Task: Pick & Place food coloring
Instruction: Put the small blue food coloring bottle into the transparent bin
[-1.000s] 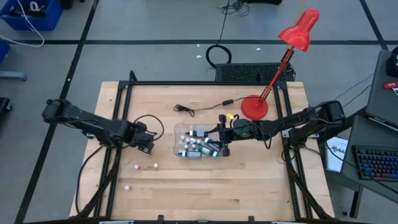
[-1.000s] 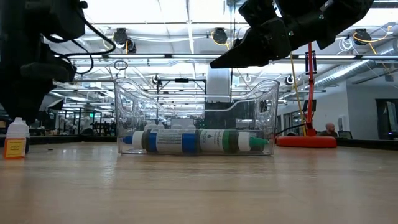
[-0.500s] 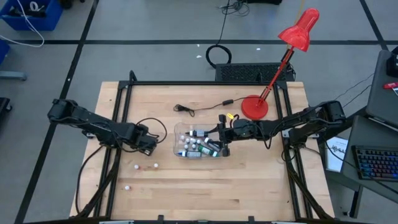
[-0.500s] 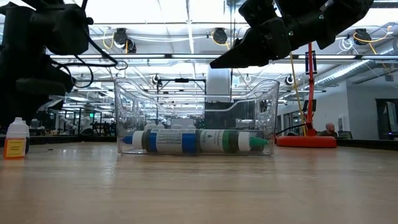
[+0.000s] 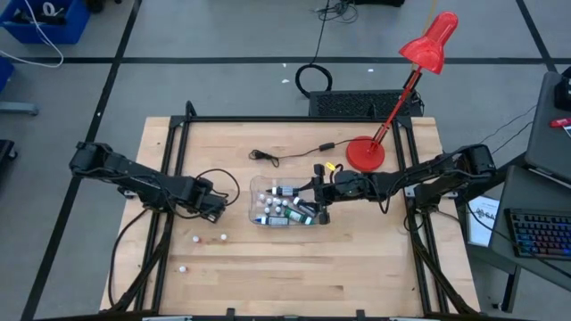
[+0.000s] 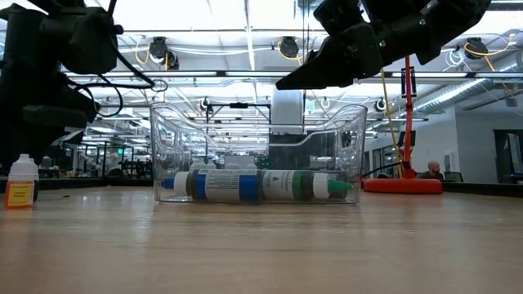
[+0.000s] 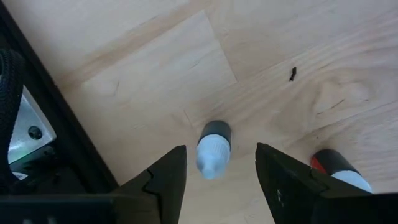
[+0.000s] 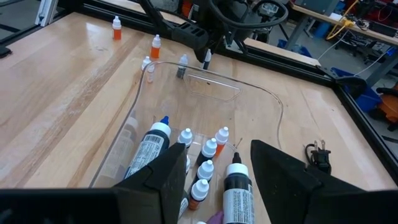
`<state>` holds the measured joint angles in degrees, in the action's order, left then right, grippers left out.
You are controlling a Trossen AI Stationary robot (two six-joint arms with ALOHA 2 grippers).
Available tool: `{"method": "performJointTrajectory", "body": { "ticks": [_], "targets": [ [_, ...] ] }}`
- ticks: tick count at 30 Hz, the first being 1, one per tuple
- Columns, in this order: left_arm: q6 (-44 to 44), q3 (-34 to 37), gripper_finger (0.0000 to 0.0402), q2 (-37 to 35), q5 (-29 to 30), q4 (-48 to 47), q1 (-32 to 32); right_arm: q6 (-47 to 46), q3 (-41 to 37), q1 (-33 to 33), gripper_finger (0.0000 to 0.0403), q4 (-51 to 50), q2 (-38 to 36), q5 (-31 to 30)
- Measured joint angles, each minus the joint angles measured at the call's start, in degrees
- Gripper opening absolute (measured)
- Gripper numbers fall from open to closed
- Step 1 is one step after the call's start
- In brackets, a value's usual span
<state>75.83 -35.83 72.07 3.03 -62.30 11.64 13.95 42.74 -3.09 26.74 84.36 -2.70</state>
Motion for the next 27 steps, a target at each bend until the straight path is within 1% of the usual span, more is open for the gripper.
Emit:
{"method": "performJointTrajectory", "body": {
  "ticks": [3,10,14,18,21,25,27],
  "targets": [
    [0.0,0.0,0.0172,0.0,0.0,0.0,0.0,0.0,0.0,0.0,0.0171,0.0,0.0,0.0],
    [0.3,0.0,0.0093,0.0,0.0,0.0,0.0,0.0,0.0,0.0,0.0171,0.0,0.0,0.0],
    [0.4,-0.1,0.0058,0.0,0.0,0.0,0.0,0.0,0.0,0.0,0.0171,0.0,0.0,0.0],
    [0.2,-0.1,0.0053,0.0,0.7,0.0,0.0,0.0,0.0,0.0,0.0171,0.0,0.0,0.0],
    [-2.2,-0.2,0.0053,0.0,3.1,-0.3,0.0,0.0,0.0,0.0,0.0171,-0.1,0.0,-0.1],
    [-8.1,-4.7,0.0053,-0.1,5.5,-1.4,0.0,0.2,-0.1,0.0,0.0171,-3.5,-1.8,-0.6],
    [-12.3,-8.5,0.0053,-0.1,7.0,-1.4,0.0,0.2,-0.1,0.0,0.0171,-6.9,-4.1,-3.0]
  ]
}}
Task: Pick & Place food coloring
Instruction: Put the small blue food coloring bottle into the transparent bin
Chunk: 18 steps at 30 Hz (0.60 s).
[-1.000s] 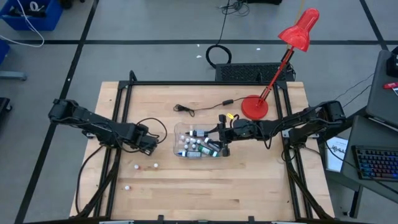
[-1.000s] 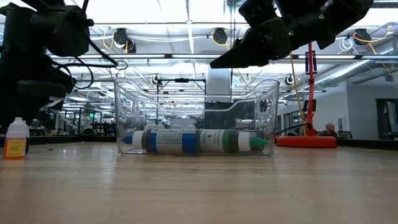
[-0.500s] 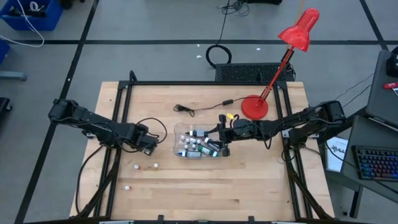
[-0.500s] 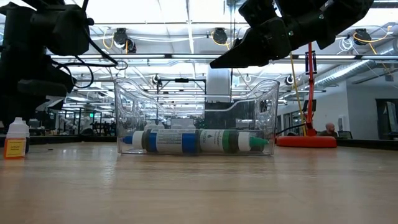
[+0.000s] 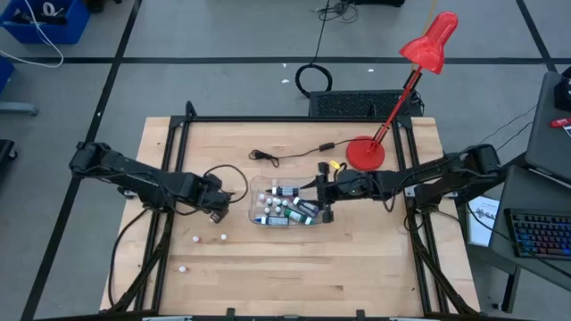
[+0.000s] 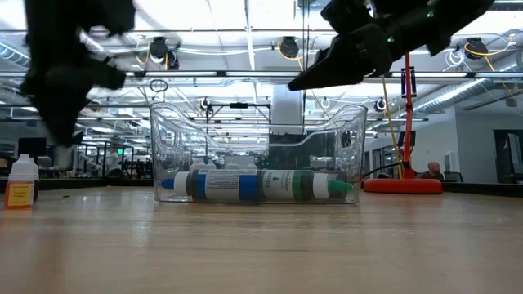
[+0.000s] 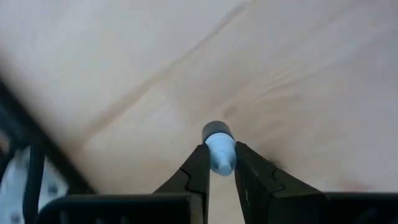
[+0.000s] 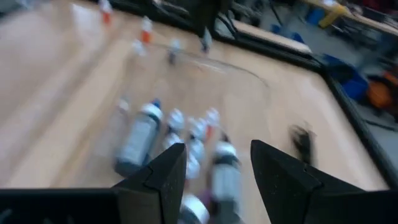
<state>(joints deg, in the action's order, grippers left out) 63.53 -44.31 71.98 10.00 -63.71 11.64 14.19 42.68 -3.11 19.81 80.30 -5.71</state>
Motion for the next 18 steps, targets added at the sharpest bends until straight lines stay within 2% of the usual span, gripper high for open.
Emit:
{"method": "performJointTrajectory", "body": {
  "ticks": [5,8,12,18],
  "targets": [
    [-12.1,-12.4,0.0053,0.1,4.7,0.0,0.0,-0.5,0.0,0.0,0.0171,-10.5,-7.9,-8.1],
    [-19.8,-20.4,0.0053,1.9,6.9,0.1,-0.2,-2.7,0.0,0.0,0.0171,-16.1,-12.7,-10.5],
    [-30.3,-30.3,0.0053,7.4,6.6,-0.7,-1.4,-6.1,-0.1,0.0,0.0171,-21.8,-17.7,-10.9],
    [-43.2,-40.8,0.0053,19.7,2.1,-3.2,-6.5,-7.3,-3.4,0.0,0.0171,-21.3,-22.4,-10.8]
  ]
}}
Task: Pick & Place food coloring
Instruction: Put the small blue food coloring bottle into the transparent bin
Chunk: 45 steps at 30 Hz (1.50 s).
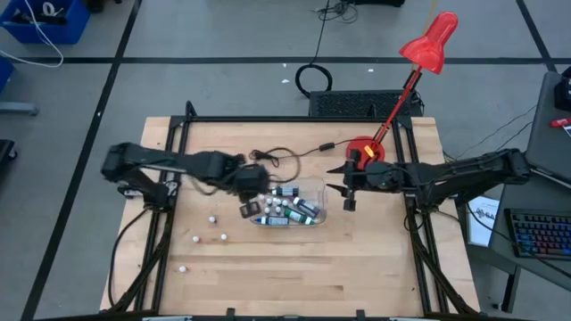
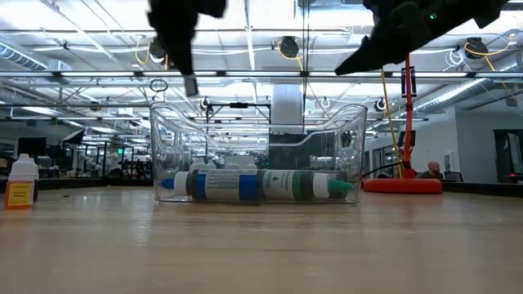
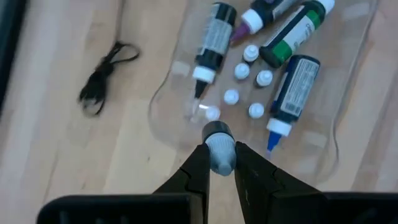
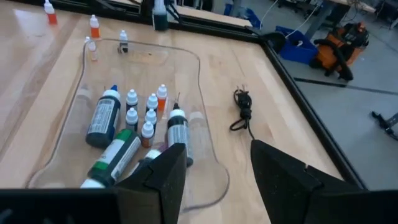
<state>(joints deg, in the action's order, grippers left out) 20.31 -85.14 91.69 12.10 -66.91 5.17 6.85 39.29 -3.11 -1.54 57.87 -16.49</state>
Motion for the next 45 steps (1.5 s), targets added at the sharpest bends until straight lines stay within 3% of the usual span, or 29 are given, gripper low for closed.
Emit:
{"method": "performJointTrajectory", "body": {
  "ticks": [7,19,36,45],
  "targets": [
    [-9.6,-2.6,0.0053,9.9,-9.1,6.4,-3.6,-0.2,-5.4,0.0,0.0171,4.7,-2.8,0.0],
    [-7.7,-2.7,0.0053,15.6,-17.1,8.8,-3.5,1.3,-7.9,0.0,0.0171,6.1,-4.8,0.1],
    [-5.3,-2.7,0.0053,22.5,-15.0,11.0,-1.8,2.2,-8.0,0.0,0.0171,7.1,-4.6,0.1],
    [-4.4,-0.1,0.0053,22.4,-14.8,14.0,-1.8,2.2,-8.0,0.0,0.0171,7.2,-4.6,0.1]
  ]
}}
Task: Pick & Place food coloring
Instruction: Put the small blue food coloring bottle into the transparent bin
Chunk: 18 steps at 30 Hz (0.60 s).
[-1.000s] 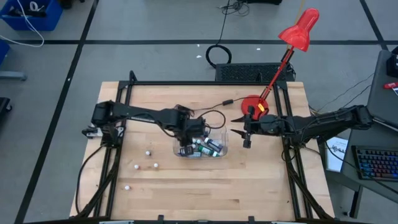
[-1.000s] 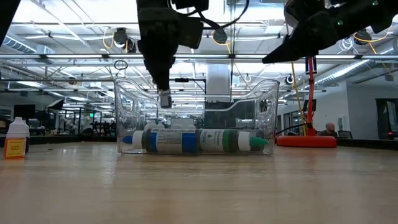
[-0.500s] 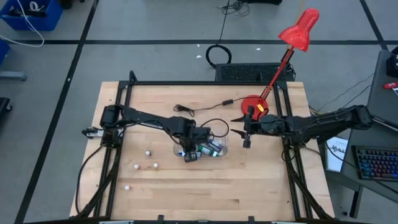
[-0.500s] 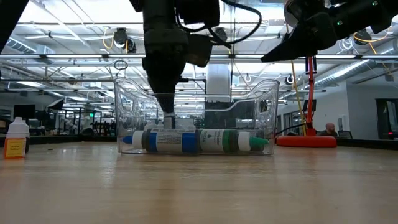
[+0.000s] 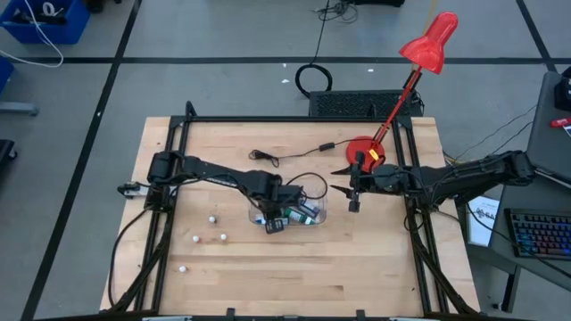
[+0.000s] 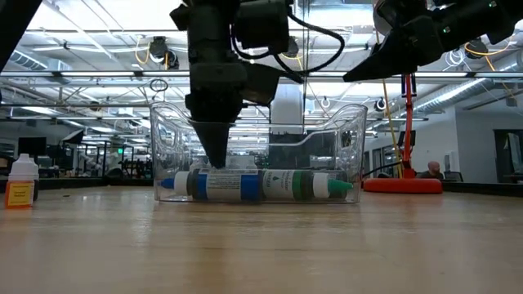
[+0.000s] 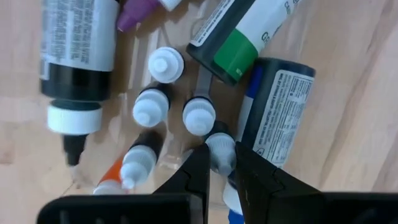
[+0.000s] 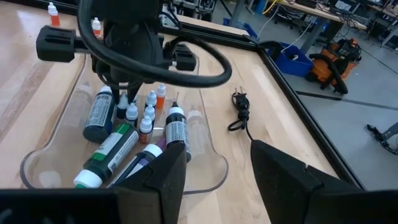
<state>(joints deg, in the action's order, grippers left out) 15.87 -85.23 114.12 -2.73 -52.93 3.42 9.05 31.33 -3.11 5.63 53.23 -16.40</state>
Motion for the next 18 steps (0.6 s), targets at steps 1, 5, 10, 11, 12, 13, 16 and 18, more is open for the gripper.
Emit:
{"method": "performJointTrajectory", "body": {
  "ticks": [1,5,10,11,12,13,16,18],
  "targets": [
    [0.2,0.8,0.0053,0.0,-0.1,0.9,0.0,0.0,0.0,0.0,0.0171,0.0,0.0,0.0],
    [1.3,3.1,0.0053,-0.3,-0.2,3.6,0.0,0.1,0.0,0.0,0.0171,0.2,0.0,0.0],
    [1.4,3.1,0.0070,-0.3,-0.9,3.9,0.3,0.2,0.0,0.0,0.0171,0.4,0.0,0.0],
    [1.4,3.1,0.0084,-0.3,-0.9,3.9,0.4,0.2,0.0,0.0,0.0171,0.4,0.0,0.0],
    [1.3,3.2,0.0100,-0.4,-0.9,3.7,0.4,0.2,0.0,0.0,0.0171,0.4,0.0,0.0],
    [1.2,3.2,0.0116,-0.5,-0.9,3.7,0.5,0.2,0.0,0.0,0.0171,0.4,0.0,0.0],
    [1.1,3.2,0.0156,-0.6,-1.1,3.3,0.4,0.2,0.0,0.0,0.0171,0.4,0.0,0.0],
    [0.8,2.7,0.0175,-0.9,-1.5,3.1,0.5,0.2,0.0,0.0,0.0171,0.6,0.0,0.0]
  ]
}}
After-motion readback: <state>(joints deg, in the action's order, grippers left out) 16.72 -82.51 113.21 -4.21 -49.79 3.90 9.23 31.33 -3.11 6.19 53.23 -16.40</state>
